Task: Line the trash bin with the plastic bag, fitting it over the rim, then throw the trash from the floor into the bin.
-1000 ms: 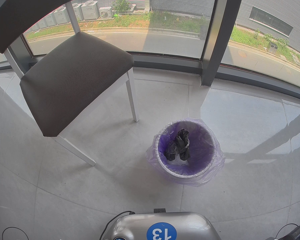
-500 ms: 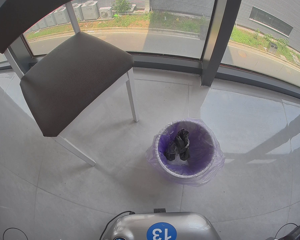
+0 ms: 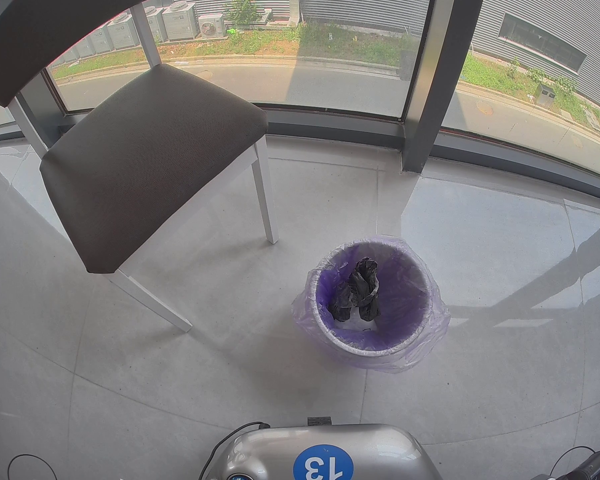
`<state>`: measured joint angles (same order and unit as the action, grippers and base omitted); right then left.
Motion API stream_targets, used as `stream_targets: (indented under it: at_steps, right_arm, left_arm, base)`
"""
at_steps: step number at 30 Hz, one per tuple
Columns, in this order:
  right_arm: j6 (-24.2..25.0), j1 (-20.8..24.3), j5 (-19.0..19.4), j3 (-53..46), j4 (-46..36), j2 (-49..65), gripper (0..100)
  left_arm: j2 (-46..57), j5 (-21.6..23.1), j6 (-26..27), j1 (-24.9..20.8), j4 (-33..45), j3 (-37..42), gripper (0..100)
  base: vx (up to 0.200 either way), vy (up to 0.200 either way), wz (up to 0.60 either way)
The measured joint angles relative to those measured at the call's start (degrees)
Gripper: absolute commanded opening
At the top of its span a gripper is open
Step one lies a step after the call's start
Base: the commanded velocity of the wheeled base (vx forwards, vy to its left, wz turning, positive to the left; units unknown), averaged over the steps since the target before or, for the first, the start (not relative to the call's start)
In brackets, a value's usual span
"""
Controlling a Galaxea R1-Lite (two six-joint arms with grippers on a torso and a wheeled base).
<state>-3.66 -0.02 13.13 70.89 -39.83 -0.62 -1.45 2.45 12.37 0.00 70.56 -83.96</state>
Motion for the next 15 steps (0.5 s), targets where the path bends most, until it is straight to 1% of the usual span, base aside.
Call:
stream_targets:
  at_steps: [4, 7, 9, 11, 15]
  right_arm:
    - [-1.1, 0.1, 0.0, -7.6, 9.8, 0.0, 100]
    - [-1.7, 0.1, 0.0, -14.4, 18.7, 0.0, 100]
    - [-1.8, 0.2, 0.1, -16.9, 21.6, 0.0, 100]
    - [-2.0, 0.2, 0.4, -21.5, 26.8, 0.0, 100]
    - [-2.0, 0.3, 0.7, -28.1, 33.4, -0.1, 100]
  left_arm:
    - [0.4, 0.2, -0.2, 0.0, -12.0, 8.8, 100]
    - [0.6, 0.3, -0.6, 0.0, -24.3, 18.2, 100]
    - [0.6, 0.4, -0.7, 0.0, -29.3, 22.4, 100]
    - [0.7, 0.6, -0.9, 0.0, -37.7, 29.2, 100]
    - [0.7, 1.2, -1.1, 0.0, -49.4, 39.8, 100]
  base:
    - [0.000, 0.000, 0.00]
    - [0.000, 0.000, 0.00]
    - [0.000, 0.000, 0.00]
    - [0.000, 0.000, 0.00]
    - [0.000, 0.000, 0.00]
